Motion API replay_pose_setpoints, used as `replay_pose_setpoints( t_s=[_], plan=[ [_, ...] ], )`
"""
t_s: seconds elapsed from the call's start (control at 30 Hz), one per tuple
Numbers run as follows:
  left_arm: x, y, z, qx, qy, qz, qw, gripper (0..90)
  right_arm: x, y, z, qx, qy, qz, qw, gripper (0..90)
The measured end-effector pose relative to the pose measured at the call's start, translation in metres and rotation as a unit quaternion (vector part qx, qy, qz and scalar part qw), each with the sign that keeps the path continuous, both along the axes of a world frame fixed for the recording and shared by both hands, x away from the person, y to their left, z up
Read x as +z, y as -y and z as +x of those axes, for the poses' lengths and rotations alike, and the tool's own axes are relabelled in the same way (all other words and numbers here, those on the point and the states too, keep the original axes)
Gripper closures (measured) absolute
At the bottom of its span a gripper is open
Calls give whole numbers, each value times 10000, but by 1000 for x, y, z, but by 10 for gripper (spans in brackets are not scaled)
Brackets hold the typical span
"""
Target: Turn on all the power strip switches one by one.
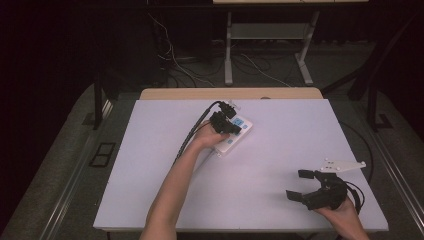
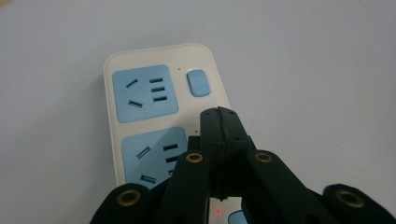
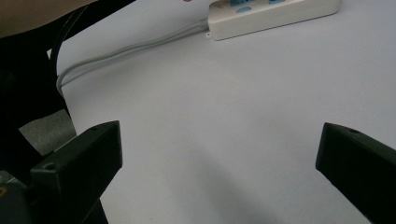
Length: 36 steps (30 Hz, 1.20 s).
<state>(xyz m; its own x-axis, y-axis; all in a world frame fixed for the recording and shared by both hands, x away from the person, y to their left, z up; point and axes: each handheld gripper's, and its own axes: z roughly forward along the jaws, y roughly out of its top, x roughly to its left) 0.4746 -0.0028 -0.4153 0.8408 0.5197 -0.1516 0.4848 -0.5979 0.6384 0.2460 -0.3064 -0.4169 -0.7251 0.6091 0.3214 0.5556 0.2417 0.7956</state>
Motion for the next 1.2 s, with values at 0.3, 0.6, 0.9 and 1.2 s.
replay_pose_setpoints(
  t_s=[0.3,0.6,0.9,1.2],
  plan=[
    [-2,-3,2,-1,-95,-68,9999,896,0,-2,0,30,3,-23,10000,3],
    [-5,-5,1,131,-159,-254,9995,897,0,-1,0,11,5,-3,10000,3],
    [-5,-5,0,141,-134,-246,9995,896,0,0,-1,4,15,2,10000,3],
    [-5,-5,1,249,-217,-281,9991,894,0,0,0,-9,14,14,10000,3]
  ],
)
